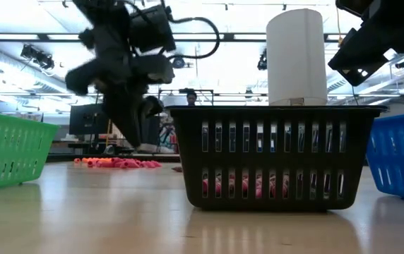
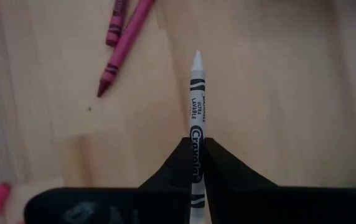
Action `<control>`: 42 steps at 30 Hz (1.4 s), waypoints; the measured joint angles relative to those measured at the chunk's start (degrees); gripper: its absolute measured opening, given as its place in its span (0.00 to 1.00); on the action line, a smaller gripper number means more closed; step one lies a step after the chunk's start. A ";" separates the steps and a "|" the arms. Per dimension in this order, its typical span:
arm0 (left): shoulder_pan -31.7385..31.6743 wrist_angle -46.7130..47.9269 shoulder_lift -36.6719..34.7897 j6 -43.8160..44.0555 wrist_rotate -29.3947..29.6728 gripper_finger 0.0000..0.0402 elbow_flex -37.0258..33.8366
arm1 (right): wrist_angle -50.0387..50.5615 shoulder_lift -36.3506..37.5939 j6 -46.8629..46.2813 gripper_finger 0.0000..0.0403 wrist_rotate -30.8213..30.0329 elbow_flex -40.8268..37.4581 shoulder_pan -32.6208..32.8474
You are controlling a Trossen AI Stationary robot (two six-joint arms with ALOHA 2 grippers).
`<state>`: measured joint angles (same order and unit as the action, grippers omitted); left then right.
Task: Sort crayons
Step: Put the white crayon into the green bin
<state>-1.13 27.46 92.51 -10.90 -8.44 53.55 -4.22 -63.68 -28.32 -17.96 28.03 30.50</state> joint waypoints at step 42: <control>39.50 31.06 -1.77 78.18 12.51 0.06 16.31 | -14.85 0.00 45.46 0.27 -21.13 0.02 -12.83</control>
<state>38.37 58.52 90.74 67.29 4.08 69.87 -19.07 -63.68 17.15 -39.09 28.05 17.67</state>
